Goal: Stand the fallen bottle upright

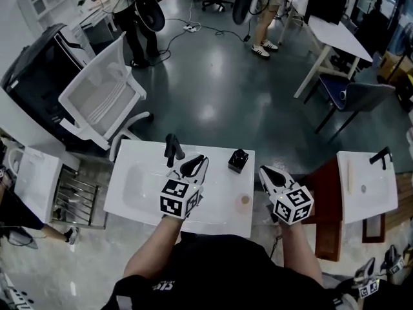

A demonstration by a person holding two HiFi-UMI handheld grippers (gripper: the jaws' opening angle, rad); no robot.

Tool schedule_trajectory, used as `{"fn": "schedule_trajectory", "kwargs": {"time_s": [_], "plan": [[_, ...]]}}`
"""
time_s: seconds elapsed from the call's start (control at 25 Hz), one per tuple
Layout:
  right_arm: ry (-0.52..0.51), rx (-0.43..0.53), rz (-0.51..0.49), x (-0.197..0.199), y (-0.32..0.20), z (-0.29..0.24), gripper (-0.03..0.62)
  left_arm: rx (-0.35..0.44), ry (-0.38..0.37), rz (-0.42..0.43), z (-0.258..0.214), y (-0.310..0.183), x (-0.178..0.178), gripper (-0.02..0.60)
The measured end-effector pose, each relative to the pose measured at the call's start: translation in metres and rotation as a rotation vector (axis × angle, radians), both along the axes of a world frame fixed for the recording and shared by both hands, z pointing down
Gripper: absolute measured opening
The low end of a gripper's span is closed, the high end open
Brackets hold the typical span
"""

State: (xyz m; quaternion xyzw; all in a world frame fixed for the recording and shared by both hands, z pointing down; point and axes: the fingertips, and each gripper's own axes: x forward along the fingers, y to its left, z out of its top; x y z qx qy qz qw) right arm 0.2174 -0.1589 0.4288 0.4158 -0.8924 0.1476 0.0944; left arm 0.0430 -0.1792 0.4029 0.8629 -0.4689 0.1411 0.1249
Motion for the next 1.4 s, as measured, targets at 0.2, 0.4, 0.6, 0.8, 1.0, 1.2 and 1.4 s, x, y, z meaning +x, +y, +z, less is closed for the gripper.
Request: {"fn": "schedule_trajectory", "kwargs": {"time_s": [0.2, 0.4, 0.6, 0.8, 1.0, 1.2, 1.4], "plan": [[-0.022, 0.082, -0.038, -0.041, 0.012, -0.03, 0.012, 0.046, -0.006, -0.029, -0.02, 0.002, -0.047, 0.051], [0.007, 0.146, -0.049, -0.072, 0.013, -0.052, 0.011, 0.065, 0.008, -0.031, -0.024, -0.003, -0.075, 0.049], [0.019, 0.164, -0.021, -0.087, 0.011, -0.059, 0.011, 0.083, 0.035, -0.013, -0.029, -0.009, -0.084, 0.046], [0.013, 0.16, -0.001, -0.099, 0.009, -0.06, 0.011, 0.094, 0.048, -0.004, -0.036, -0.016, -0.094, 0.046], [0.012, 0.161, 0.015, -0.102, 0.004, -0.062, 0.011, 0.095, 0.061, -0.022, -0.037, -0.021, -0.105, 0.046], [0.013, 0.166, 0.014, -0.106, 0.003, -0.065, 0.011, 0.096, 0.064, -0.032, -0.038, -0.021, -0.11, 0.046], [0.012, 0.176, -0.008, -0.112, 0.004, -0.065, 0.011, 0.095, 0.062, -0.032, -0.038, -0.019, -0.113, 0.046]]}}
